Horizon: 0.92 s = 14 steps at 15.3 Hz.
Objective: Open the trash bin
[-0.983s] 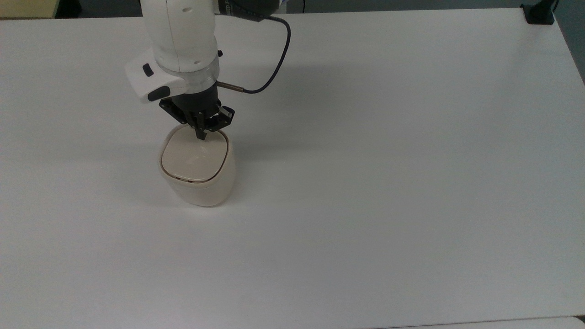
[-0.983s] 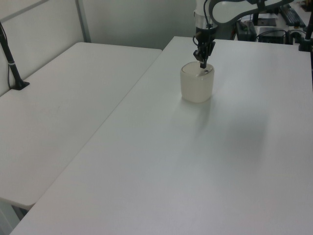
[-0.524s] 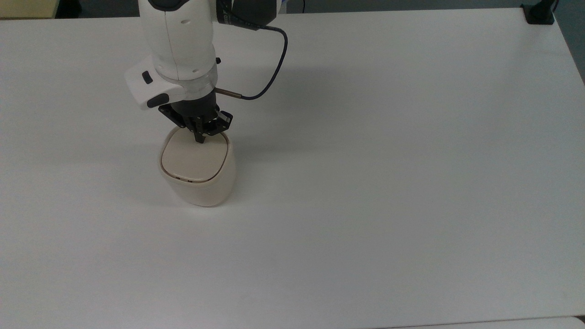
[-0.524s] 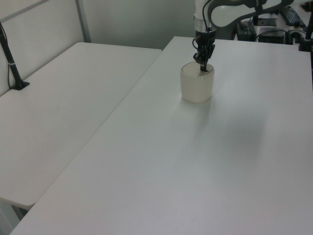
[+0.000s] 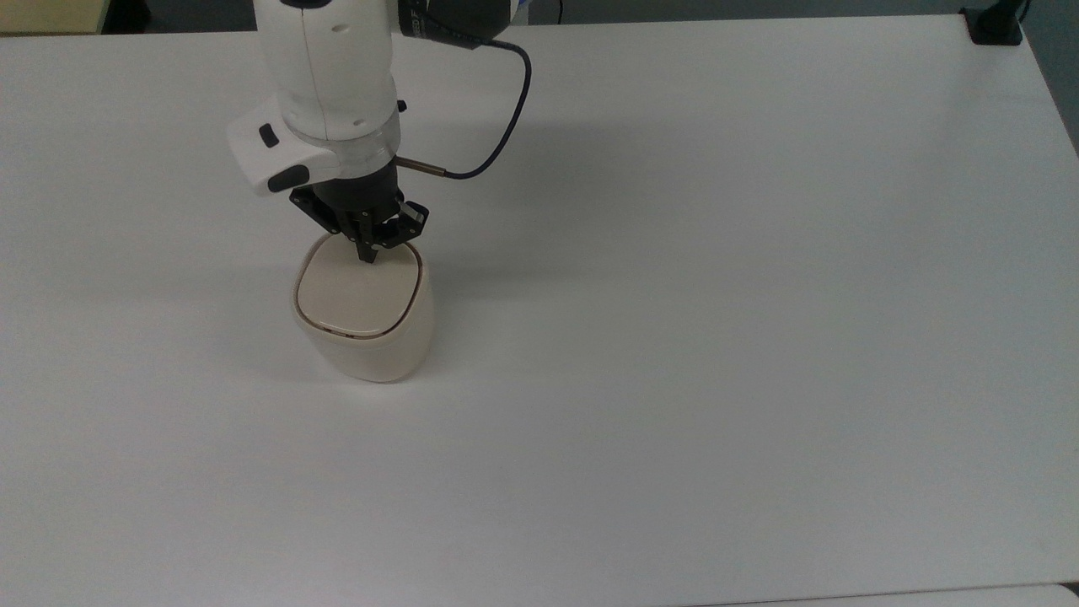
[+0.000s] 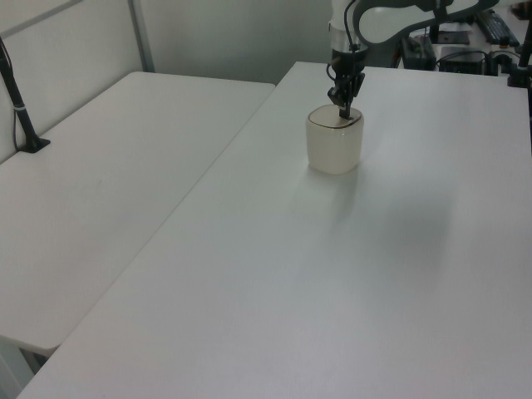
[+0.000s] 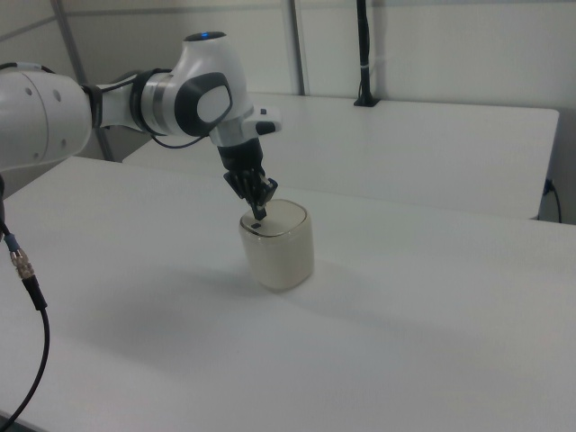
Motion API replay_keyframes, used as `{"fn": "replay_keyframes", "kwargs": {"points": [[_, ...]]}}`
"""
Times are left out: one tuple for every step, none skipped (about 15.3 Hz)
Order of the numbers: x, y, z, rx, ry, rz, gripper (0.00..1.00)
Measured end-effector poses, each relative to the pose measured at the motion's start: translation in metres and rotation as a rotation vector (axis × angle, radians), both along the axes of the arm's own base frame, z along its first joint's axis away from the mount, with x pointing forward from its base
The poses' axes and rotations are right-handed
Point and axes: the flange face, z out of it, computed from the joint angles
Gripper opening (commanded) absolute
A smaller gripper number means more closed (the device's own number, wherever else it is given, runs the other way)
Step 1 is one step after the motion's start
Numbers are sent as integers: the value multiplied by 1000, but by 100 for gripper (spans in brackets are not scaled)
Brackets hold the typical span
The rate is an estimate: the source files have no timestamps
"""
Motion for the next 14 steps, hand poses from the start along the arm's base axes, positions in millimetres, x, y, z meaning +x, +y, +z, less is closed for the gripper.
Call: {"fn": "replay_keyframes", "kwargs": {"points": [[-1,2,9,1,-8,3,0],[-4,5,20,3,-8,6,0],[-10,9,33,5,1,9,0],[-16,14,47,8,12,15,0],[-22,21,61,10,20,24,0],[-29,30,75,11,23,38,0],[-36,41,87,13,27,54,0],[-43,51,97,13,35,70,0],[-50,58,106,10,46,90,0],[-57,61,115,7,55,112,0],[-63,61,123,7,56,133,0],[-69,60,132,7,52,149,1],[-74,60,140,8,45,160,1],[-78,59,146,8,39,171,2]]}}
